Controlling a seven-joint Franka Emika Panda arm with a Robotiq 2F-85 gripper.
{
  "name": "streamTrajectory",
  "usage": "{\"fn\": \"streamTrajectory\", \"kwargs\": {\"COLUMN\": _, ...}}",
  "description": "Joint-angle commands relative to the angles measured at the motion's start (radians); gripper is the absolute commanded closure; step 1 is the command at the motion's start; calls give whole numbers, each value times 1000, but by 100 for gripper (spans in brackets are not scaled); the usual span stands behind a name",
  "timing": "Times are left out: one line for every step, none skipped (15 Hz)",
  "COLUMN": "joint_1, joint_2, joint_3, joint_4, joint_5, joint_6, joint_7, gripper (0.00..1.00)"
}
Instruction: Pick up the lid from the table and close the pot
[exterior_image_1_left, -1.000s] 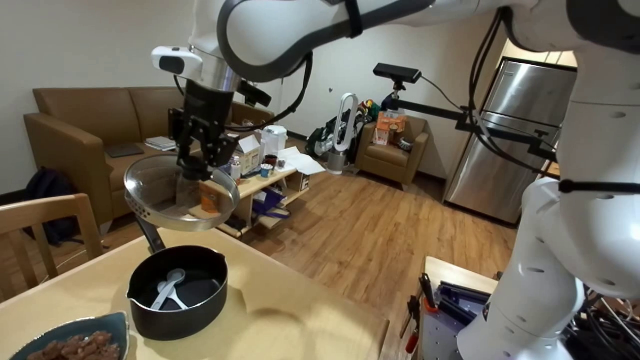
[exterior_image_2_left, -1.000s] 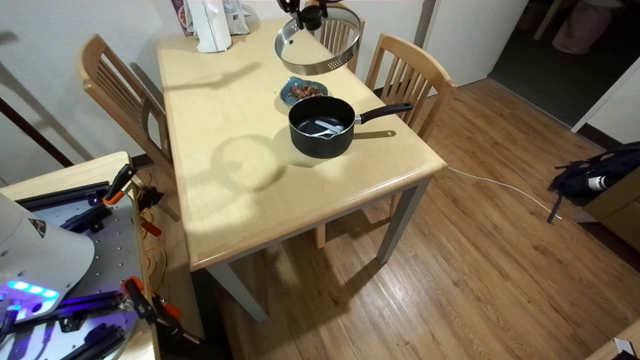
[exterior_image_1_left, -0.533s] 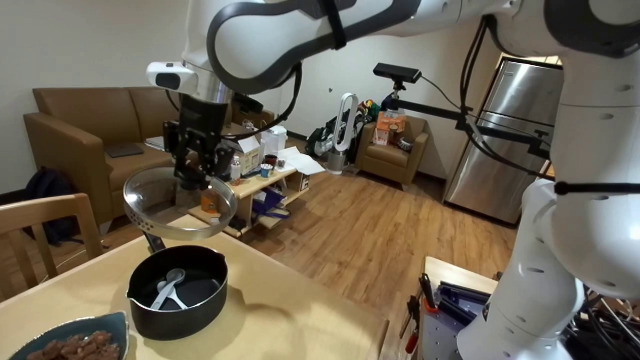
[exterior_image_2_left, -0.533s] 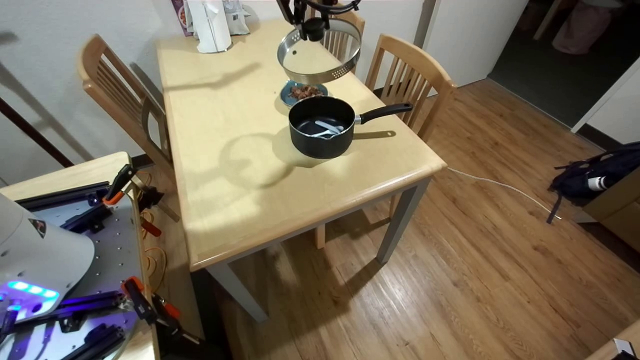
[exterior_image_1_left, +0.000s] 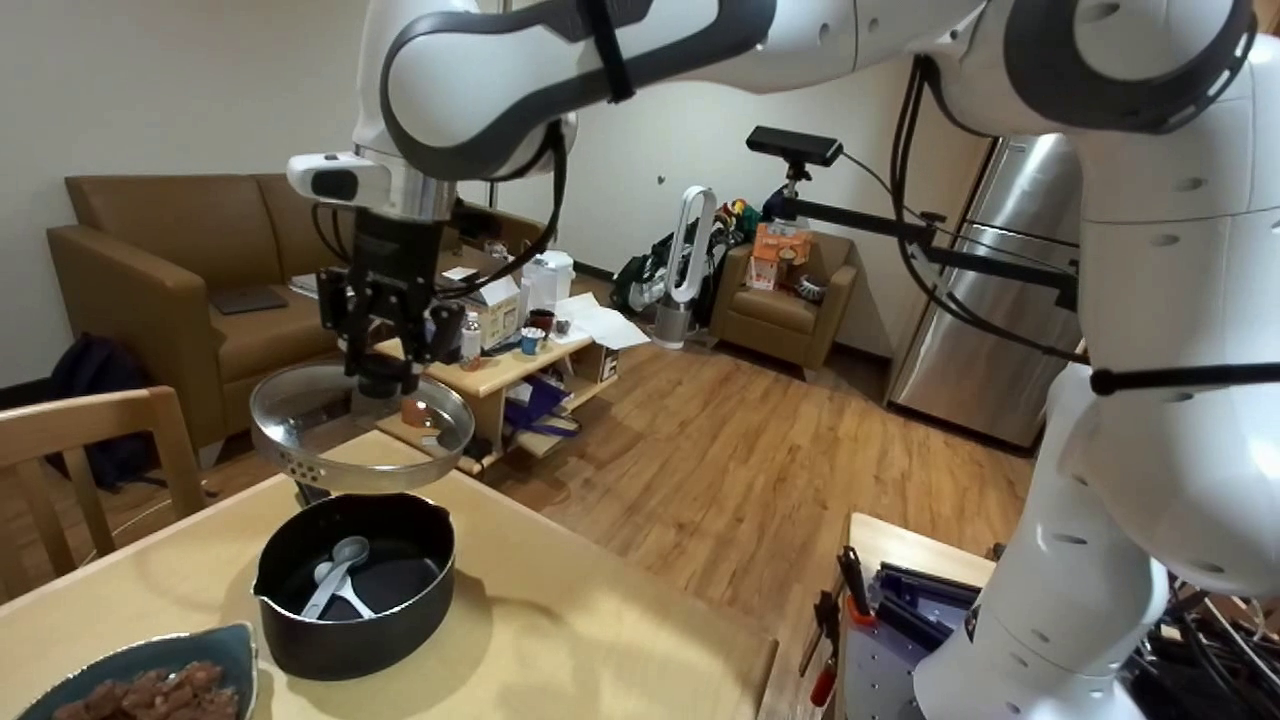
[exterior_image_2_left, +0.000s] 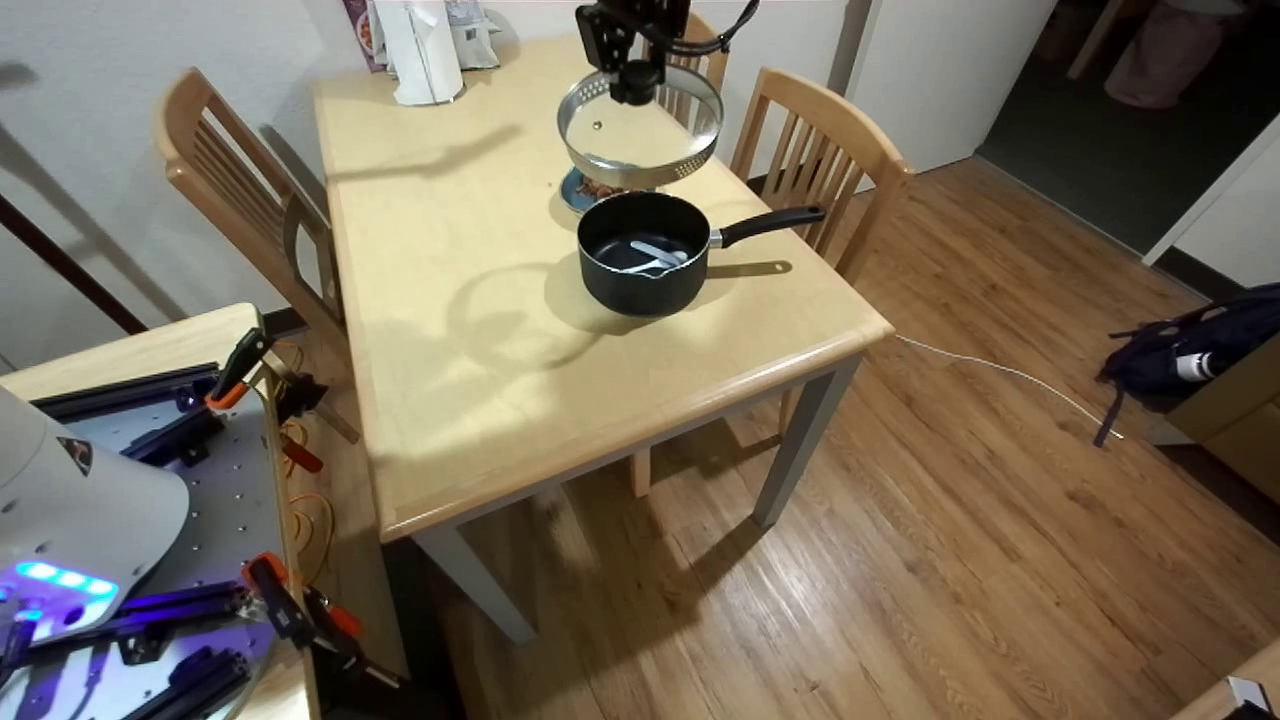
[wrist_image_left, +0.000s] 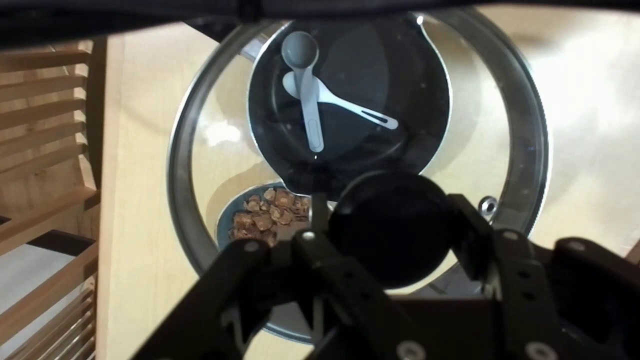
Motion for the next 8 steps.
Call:
{"fn": "streamTrajectory", "kwargs": {"joint_1": -25, "joint_2": 72, "joint_3": 20, "joint_4": 116, "joint_5": 53, "joint_6": -139, "joint_7": -59, "gripper": 66}}
{"fn": "streamTrajectory", "kwargs": {"joint_1": -22, "joint_2": 93, "joint_3": 19, "joint_4": 142, "joint_5": 50, "joint_6": -172, "joint_7": -58, "gripper": 66}}
{"fn": "streamTrajectory", "kwargs": {"joint_1": -18, "joint_2": 117, "joint_3": 18, "joint_4": 168, "joint_5": 45, "joint_6": -203, "joint_7": -57, "gripper": 66}}
{"fn": "streamTrajectory", "kwargs": {"joint_1": -17, "joint_2": 138, "joint_3": 19, "joint_4": 192, "joint_5": 44, "joint_6": -230, "joint_7": -57, "gripper": 66}}
{"fn": "streamTrajectory", "kwargs": {"joint_1": -15, "joint_2": 161, "joint_3": 21, "joint_4": 218, "joint_5": 41, "joint_6": -258, "joint_7": -58, "gripper": 66}}
{"fn": "streamTrajectory", "kwargs": {"joint_1": -12, "joint_2": 185, "joint_3": 21, "joint_4": 243, "joint_5": 34, "joint_6": -279, "joint_7": -57, "gripper": 66}}
{"fn": "streamTrajectory", "kwargs": {"joint_1": -7, "joint_2": 207, "joint_3": 20, "joint_4": 266, "joint_5": 28, "joint_6": -294, "joint_7": -53, "gripper": 66}}
{"fn": "streamTrajectory", "kwargs": {"joint_1": -2, "joint_2": 228, "joint_3": 19, "joint_4": 289, "joint_5": 22, "joint_6": -310, "joint_7": -42, "gripper": 66}}
